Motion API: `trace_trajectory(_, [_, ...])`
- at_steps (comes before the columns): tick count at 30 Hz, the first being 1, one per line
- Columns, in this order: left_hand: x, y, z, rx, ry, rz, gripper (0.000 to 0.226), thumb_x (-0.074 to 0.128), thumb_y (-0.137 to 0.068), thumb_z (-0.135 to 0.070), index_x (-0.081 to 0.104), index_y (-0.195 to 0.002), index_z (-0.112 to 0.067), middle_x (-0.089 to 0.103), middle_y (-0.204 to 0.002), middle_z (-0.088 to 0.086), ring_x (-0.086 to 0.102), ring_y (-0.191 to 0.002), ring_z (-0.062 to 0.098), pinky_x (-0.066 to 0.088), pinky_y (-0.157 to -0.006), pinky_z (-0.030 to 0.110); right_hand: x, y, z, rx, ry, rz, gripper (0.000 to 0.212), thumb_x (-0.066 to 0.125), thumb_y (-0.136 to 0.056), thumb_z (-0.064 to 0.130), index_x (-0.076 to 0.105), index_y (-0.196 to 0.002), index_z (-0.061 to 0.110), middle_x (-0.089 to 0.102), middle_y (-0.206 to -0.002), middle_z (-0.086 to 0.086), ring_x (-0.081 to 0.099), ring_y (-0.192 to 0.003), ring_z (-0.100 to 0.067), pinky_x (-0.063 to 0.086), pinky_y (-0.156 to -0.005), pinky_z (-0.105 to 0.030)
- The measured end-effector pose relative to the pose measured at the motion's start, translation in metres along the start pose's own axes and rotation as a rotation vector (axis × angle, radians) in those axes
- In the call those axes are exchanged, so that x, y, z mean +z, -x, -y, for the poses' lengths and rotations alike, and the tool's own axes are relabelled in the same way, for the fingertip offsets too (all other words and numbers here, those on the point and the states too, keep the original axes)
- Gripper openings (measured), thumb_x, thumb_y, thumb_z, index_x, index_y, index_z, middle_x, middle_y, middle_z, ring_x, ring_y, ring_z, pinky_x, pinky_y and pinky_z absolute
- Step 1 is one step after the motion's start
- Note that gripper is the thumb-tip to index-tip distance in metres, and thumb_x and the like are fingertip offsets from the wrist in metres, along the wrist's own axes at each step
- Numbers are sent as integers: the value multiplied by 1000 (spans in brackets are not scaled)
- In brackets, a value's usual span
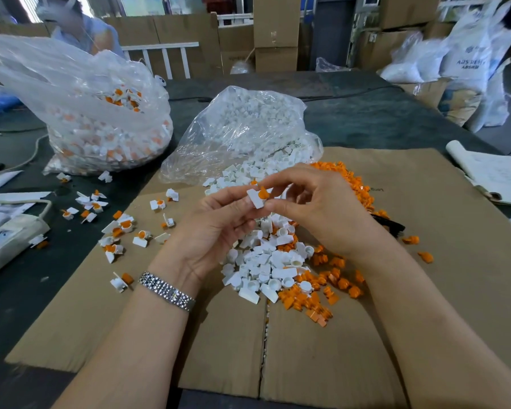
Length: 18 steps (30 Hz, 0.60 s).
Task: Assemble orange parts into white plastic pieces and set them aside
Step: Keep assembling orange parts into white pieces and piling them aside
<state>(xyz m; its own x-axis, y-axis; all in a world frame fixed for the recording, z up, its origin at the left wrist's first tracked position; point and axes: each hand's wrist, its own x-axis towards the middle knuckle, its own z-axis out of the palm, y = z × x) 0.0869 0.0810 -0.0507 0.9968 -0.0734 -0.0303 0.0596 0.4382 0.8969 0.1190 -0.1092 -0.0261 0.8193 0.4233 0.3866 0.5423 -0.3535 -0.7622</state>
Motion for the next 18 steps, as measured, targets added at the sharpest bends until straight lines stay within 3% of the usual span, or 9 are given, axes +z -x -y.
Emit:
trace_trajectory(4, [3, -1, 2, 14, -60, -59, 18, 73, -76, -8, 84, -91, -11, 79, -92, 12, 76, -79, 18, 57, -65, 19, 7, 1, 0, -76, 175, -68, 18, 78, -86, 21, 74, -104, 21, 59, -88, 14, 55, -75, -3, 45, -71, -15])
trace_trajectory(7, [4, -1, 2, 49, -77, -91, 16, 73, -75, -5, 84, -86, -10, 79, -88, 11, 73, -70, 16, 58, -63, 19, 10, 1, -1, -117, 272, -74, 19, 77, -87, 22, 73, -105, 18, 62, -93, 6, 59, -78, -8, 51, -76, -23])
trace_trajectory(11, [3, -1, -1, 43, -29, -98, 17, 71, -82, -3, 76, -97, 3, 77, -96, 19, 75, -78, 23, 62, -68, 27, 8, 0, -1, -122, 240, -121, 18, 77, -87, 22, 72, -104, 18, 65, -95, 3, 62, -79, -9, 53, -77, -28])
trace_trajectory(15, [5, 0, -1, 23, -85, -134, 8, 79, -72, -2, 79, -78, -8, 76, -83, 13, 72, -68, 20, 61, -64, 26, 10, 0, -3, -120, 256, -84, 19, 77, -87, 21, 71, -104, 18, 66, -93, 5, 63, -80, -8, 54, -77, -30])
trace_trajectory(18, [4, -1, -1, 0, -74, -175, 8, 79, -72, -2, 77, -79, -5, 74, -77, 13, 70, -61, 18, 59, -59, 23, 10, 1, -3, -103, 183, -37, 27, 78, -86, 23, 69, -111, 21, 65, -91, 8, 64, -82, -9, 54, -78, -28])
